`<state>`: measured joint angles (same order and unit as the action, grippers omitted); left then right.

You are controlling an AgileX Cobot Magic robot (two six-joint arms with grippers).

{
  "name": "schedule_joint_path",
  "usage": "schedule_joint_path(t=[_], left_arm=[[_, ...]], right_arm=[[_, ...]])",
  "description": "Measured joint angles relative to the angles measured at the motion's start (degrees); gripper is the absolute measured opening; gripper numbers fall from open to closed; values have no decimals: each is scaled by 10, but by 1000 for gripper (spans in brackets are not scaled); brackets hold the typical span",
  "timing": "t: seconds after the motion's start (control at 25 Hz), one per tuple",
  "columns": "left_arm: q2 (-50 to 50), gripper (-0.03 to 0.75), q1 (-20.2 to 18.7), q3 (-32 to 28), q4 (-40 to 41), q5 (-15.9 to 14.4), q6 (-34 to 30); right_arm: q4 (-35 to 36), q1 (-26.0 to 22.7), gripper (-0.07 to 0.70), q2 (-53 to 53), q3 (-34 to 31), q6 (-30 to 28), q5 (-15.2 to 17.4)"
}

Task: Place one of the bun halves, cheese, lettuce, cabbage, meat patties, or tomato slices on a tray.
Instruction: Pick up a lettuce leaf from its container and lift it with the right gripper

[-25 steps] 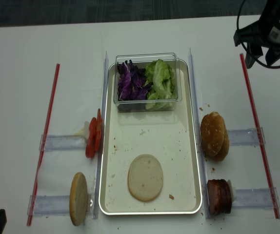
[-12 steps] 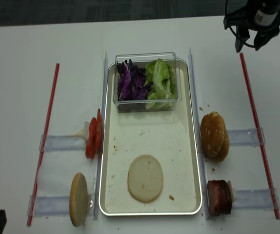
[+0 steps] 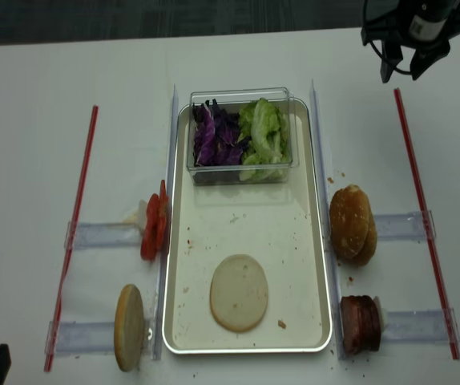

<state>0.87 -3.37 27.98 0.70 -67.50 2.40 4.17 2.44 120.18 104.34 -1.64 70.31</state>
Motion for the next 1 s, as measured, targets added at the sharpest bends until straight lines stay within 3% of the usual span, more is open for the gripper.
schedule_joint_path(t=[0.32,1.0], left_arm=[[0,428,0,0,0,0,0],[0,428,0,0,0,0,0]], right_arm=[[21,10,398,0,2,1,0],[22,144,390,0,2,5,0]])
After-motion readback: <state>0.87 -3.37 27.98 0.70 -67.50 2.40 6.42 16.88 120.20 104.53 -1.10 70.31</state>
